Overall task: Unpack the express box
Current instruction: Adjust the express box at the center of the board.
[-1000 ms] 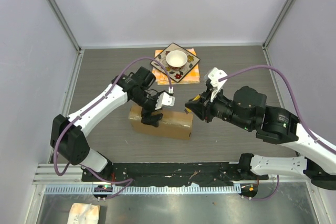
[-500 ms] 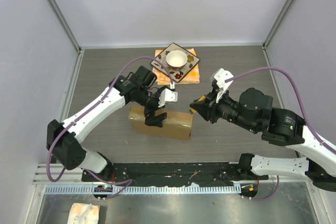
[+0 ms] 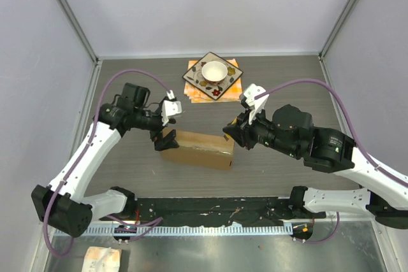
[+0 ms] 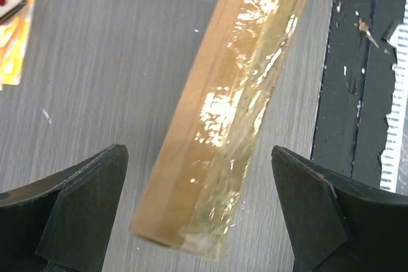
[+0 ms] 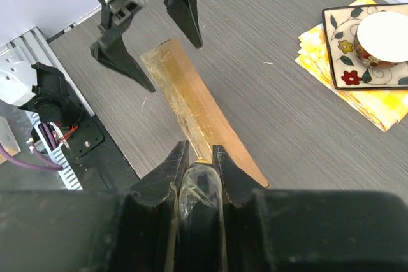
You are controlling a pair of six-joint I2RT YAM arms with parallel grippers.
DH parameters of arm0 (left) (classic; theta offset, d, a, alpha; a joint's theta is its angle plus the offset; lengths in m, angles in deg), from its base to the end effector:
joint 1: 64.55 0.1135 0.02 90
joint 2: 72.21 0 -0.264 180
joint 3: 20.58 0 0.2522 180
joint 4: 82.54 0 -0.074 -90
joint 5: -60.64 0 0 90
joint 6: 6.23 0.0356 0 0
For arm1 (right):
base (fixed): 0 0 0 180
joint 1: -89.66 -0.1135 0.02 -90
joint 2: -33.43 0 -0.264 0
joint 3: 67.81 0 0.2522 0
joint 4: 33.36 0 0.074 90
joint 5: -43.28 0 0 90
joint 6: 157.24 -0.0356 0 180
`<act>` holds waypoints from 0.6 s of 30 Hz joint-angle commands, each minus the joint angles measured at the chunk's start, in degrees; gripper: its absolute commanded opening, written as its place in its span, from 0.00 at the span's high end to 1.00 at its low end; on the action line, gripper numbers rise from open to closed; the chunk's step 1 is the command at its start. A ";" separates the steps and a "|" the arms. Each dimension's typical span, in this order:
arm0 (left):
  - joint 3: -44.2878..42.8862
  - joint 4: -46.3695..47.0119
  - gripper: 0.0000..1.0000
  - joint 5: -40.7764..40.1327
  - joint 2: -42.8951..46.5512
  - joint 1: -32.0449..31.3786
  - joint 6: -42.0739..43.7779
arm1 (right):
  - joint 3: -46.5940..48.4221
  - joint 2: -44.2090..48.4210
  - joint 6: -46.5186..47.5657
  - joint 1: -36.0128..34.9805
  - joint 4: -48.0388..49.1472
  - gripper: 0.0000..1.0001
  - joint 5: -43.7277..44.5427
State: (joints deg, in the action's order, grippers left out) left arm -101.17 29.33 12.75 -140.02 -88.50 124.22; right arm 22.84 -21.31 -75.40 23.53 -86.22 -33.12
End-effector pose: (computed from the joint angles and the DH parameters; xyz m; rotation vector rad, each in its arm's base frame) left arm 0.1944 -0.1125 0.3311 1.4826 1.8278 -0.7856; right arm 0.0788 0.1573 0.4453 -0.7764 1.7489 0.6713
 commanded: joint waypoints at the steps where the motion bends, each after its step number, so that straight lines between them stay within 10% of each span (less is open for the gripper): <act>1: 1.00 2.79 0.00 13.04 3.12 7.84 1.03 | 2.13 -0.72 -0.98 0.30 1.65 0.99 -0.77; 18: 0.12 -35.87 0.00 34.01 -8.64 27.63 53.65 | 5.12 -3.53 -2.47 0.30 1.74 0.99 -3.06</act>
State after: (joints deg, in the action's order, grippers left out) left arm -99.47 11.19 41.47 -146.38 -62.82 158.57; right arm 25.26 -24.35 -76.86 23.68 -86.22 -35.06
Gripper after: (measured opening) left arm 0.996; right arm 0.228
